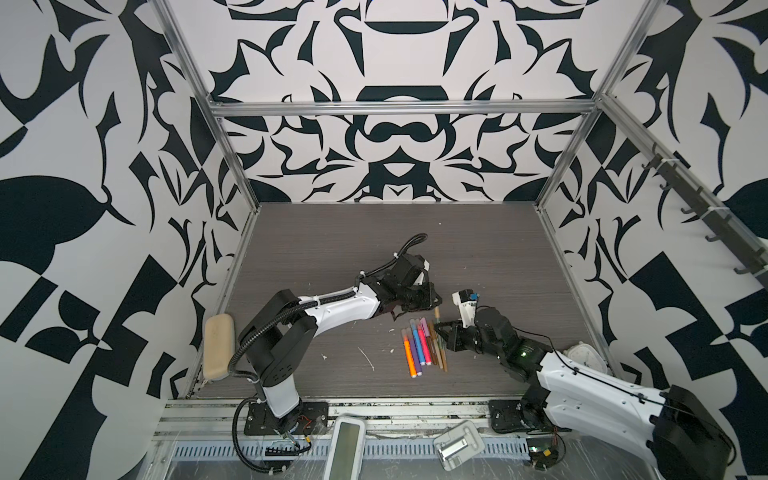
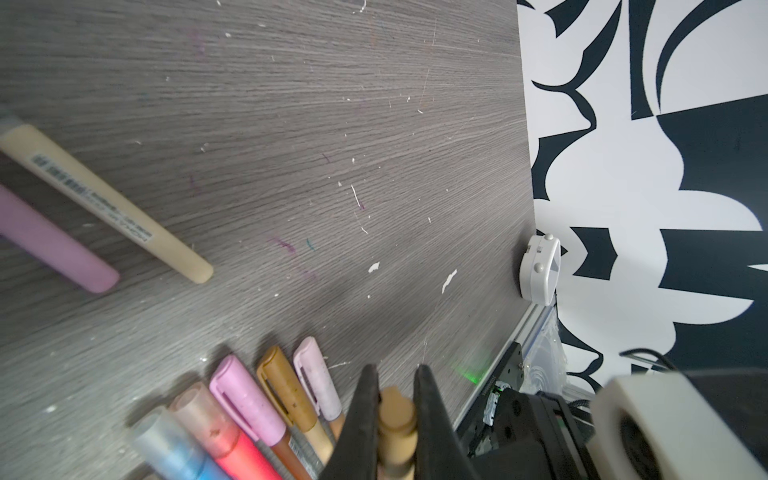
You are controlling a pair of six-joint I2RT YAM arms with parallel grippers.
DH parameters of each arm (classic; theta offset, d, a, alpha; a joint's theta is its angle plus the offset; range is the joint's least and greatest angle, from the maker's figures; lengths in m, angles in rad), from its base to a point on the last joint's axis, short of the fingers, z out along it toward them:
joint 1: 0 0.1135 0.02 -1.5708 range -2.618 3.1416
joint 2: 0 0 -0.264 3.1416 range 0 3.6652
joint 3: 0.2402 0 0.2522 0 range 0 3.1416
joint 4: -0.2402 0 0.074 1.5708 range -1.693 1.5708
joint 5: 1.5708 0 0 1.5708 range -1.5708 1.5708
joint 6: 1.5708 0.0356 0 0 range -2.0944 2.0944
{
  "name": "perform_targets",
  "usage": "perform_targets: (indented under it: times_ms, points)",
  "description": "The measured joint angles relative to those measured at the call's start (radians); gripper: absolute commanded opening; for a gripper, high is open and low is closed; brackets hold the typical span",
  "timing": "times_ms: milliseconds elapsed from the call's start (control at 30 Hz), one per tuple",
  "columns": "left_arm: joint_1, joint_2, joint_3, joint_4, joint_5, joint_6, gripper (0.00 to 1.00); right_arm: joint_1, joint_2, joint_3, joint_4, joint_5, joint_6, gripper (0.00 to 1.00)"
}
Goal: Open the pen caps
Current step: 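Pull the tan cap off the green pen with the left gripper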
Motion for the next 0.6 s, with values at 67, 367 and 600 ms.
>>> perform_targets:
  times_ms: [67,367,600]
  points:
    - [0.013,0.002,0.036,-0.056,0.0,0.032,0.0,0.0,0.01,0.009,0.005,-0.001,0.0,0.0]
    - [0.341,0.058,0.48,-0.311,-0.072,0.23,0.0,-0.006,-0.002,0.035,0.034,0.016,-0.003,0.0]
    - [0.462,0.014,0.355,-0.323,-0.177,0.302,0.0,-0.006,-0.014,0.005,-0.023,0.018,0.0,0.0]
